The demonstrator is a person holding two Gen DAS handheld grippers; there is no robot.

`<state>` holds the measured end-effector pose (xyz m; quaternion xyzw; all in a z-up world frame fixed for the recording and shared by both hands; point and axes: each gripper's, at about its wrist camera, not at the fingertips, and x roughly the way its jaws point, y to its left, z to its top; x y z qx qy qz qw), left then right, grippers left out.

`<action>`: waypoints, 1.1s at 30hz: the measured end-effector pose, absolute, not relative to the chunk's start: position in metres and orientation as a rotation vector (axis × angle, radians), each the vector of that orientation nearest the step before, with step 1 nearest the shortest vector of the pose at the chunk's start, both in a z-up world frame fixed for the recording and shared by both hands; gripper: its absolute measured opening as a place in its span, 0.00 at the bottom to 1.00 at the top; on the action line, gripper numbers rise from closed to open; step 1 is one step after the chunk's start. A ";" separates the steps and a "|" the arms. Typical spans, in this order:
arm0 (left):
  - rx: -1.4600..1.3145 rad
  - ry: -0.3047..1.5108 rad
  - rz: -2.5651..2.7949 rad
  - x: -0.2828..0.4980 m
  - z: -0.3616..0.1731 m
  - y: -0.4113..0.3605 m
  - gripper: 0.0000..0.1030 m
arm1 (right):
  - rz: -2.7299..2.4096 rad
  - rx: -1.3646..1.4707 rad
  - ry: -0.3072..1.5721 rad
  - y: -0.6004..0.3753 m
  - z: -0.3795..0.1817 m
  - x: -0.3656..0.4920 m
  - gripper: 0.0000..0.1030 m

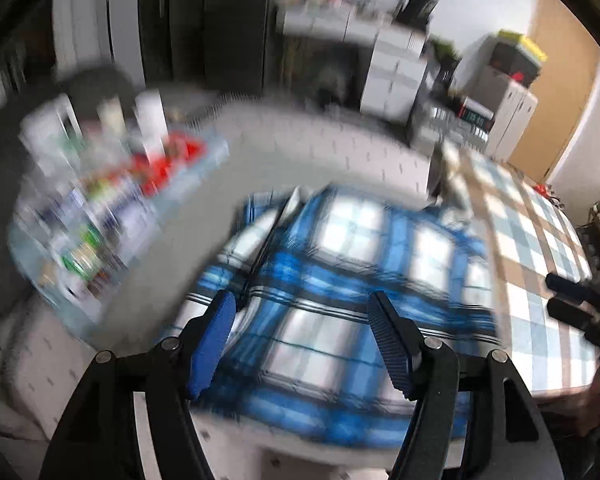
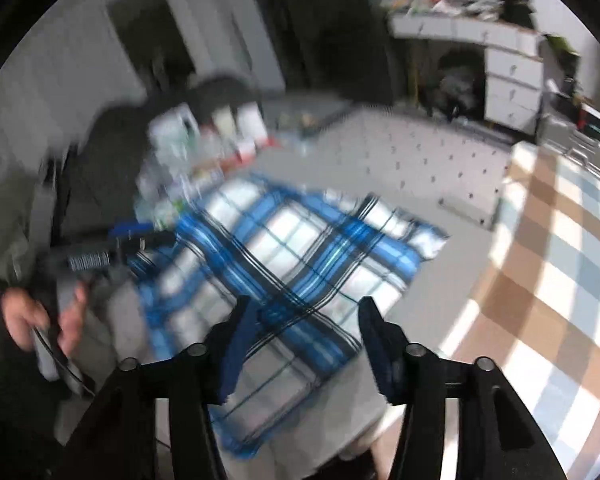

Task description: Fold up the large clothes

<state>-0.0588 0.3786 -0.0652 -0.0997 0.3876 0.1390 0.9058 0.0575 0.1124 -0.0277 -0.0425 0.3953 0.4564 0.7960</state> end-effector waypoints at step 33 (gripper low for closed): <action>-0.019 0.331 0.483 -0.233 0.019 0.184 0.99 | 0.864 0.106 0.272 -0.054 0.047 -0.170 1.00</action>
